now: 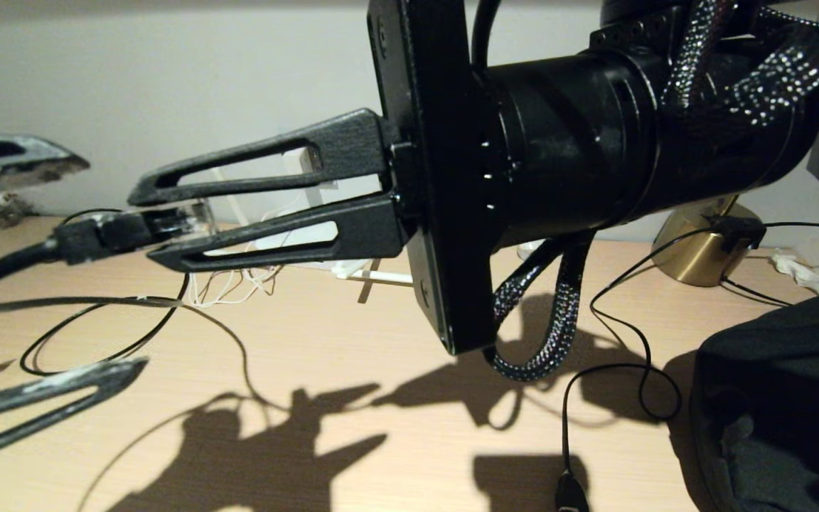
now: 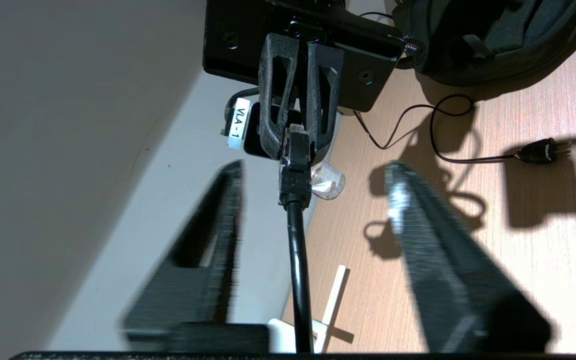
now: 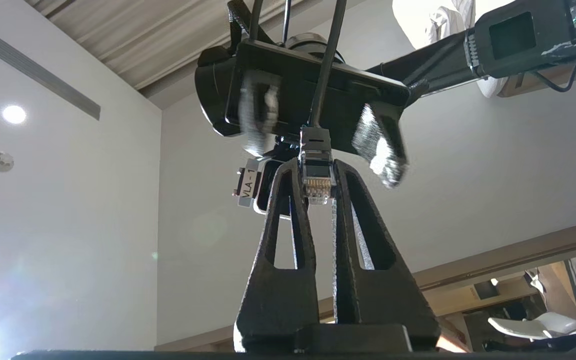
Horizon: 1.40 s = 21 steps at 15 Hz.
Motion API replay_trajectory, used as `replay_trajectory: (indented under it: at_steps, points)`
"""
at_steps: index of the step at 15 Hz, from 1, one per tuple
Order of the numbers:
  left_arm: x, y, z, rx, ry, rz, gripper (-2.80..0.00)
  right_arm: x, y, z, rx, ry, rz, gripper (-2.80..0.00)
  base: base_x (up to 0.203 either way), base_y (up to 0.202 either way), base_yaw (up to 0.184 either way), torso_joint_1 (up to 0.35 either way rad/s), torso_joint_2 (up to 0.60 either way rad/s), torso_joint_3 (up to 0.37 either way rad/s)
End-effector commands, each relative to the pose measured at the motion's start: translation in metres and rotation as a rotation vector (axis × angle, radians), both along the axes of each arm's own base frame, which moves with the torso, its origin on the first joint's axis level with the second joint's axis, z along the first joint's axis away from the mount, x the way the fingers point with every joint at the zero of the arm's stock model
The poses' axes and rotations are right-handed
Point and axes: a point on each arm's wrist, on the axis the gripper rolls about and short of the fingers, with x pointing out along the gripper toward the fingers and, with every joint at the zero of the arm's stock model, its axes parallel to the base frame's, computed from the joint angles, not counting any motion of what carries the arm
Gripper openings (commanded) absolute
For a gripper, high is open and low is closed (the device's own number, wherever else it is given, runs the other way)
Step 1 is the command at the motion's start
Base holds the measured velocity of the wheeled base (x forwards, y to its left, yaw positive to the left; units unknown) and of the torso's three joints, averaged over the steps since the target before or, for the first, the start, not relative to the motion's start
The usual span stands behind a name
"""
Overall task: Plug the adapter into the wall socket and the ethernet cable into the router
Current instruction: Hand it to the other hand
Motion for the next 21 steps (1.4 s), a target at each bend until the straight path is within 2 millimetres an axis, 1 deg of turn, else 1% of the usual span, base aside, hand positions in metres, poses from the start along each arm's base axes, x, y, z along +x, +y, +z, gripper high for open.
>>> replay_trajectory:
  at_steps: [1,11,12,18,21]
  points:
    - [0.001,0.000,-0.001,0.005,-0.003,-0.002,-2.80,-0.001,0.000,0.001,-0.001,0.010,0.004,-2.80,0.000,0.000,0.000,0.000,0.00,0.000]
    - [-0.001,0.000,-0.001,0.004,-0.006,-0.001,-2.80,-0.003,0.000,0.001,-0.001,0.010,0.010,-2.80,0.000,0.000,0.000,0.000,0.00,0.000]
    - [-0.001,0.001,-0.001,0.003,-0.007,-0.001,-2.80,-0.004,0.001,0.001,0.000,0.008,0.014,0.00,0.000,0.000,0.000,0.000,0.00,0.000]
    - [-0.005,0.004,-0.003,-0.004,-0.007,0.014,-2.80,-0.005,-0.001,0.002,-0.002,0.009,0.014,0.00,0.000,0.000,0.000,0.000,0.00,0.000]
    - [-0.005,0.006,-0.003,-0.044,0.051,0.078,-2.80,-0.016,-0.018,0.006,0.001,0.006,0.009,0.00,0.000,0.000,0.000,0.000,0.00,0.000]
